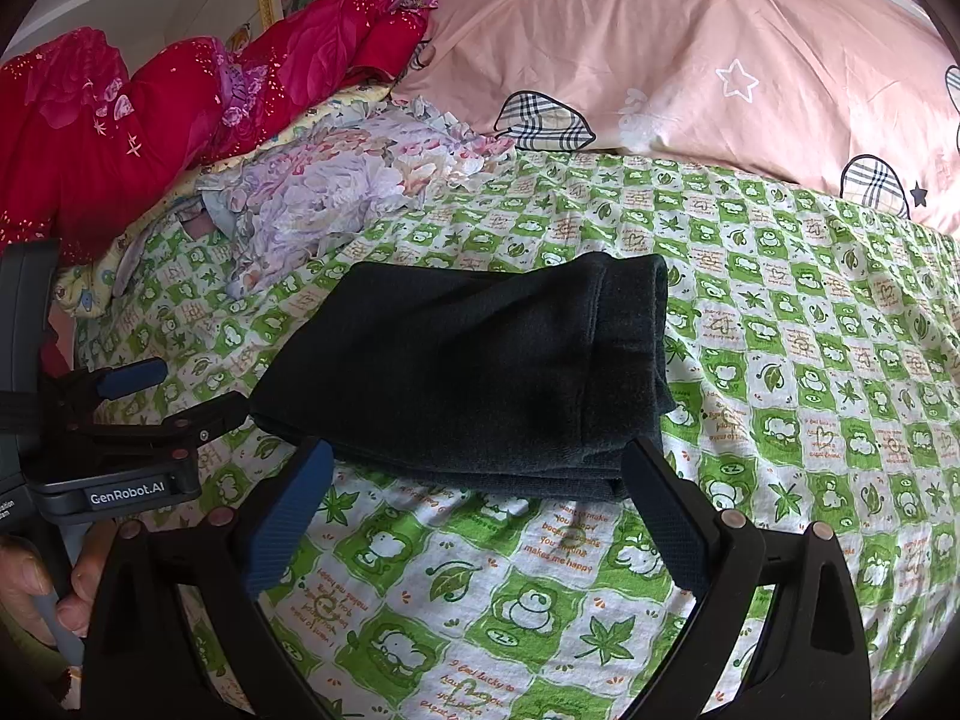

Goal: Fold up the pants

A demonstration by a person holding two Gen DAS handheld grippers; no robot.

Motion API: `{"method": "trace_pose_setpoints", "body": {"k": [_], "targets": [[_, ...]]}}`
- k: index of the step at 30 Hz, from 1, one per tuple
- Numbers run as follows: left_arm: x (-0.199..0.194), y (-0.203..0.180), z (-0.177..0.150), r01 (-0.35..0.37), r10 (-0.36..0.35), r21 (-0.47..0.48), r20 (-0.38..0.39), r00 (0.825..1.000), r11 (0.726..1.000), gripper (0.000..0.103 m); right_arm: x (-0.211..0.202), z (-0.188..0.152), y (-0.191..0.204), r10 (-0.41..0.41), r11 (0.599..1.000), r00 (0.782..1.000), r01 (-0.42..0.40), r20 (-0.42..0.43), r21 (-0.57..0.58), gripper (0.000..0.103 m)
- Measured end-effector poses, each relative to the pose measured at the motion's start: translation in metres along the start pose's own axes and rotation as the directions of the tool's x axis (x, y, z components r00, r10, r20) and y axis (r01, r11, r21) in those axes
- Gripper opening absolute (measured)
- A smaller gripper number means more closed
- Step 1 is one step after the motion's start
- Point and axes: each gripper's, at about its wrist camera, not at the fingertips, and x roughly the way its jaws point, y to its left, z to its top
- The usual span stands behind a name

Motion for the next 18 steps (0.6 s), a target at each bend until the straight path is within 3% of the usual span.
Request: {"method": "trace_pose_setpoints", "body": {"k": [18], "targets": [[-0.0061,0.0005,0.002,-0.005,0.005,-0.009,0.01,1.0,1.0,0.095,0.0004,0.0033,0.0025,-0.001,1.0,1.0,0.001,0.008,0.002,0.097]]}}
